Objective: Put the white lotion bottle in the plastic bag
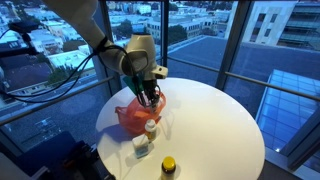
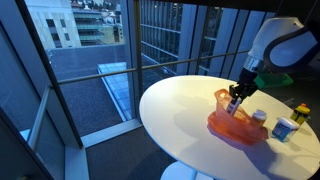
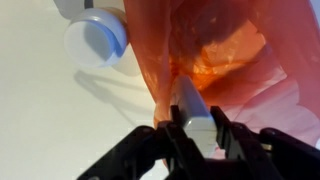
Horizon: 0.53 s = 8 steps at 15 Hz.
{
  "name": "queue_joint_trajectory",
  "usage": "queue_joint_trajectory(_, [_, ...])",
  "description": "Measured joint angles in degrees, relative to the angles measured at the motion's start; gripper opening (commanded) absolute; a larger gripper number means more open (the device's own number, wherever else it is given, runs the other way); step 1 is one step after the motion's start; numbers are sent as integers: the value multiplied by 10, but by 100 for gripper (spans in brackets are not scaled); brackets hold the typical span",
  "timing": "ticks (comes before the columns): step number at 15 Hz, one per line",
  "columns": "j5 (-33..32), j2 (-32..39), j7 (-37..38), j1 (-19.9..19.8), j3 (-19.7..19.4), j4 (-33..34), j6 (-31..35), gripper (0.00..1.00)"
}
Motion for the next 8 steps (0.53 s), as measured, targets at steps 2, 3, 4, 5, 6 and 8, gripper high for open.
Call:
queue_joint_trajectory(2, [0, 10, -1, -1, -9, 18, 0, 11])
queue_joint_trajectory(3, [0, 16, -1, -1, -12, 27, 0, 11])
queue_joint_trajectory(4, [0, 21, -2, -2, -15, 35, 0, 11])
queue_joint_trajectory(5, [0, 27, -2, -3, -18, 42, 0, 11])
queue_joint_trajectory(6, [0, 33, -2, -4, -21, 49, 0, 11])
queue_joint_trajectory(8, [1, 44, -3, -6, -25, 59, 0, 11])
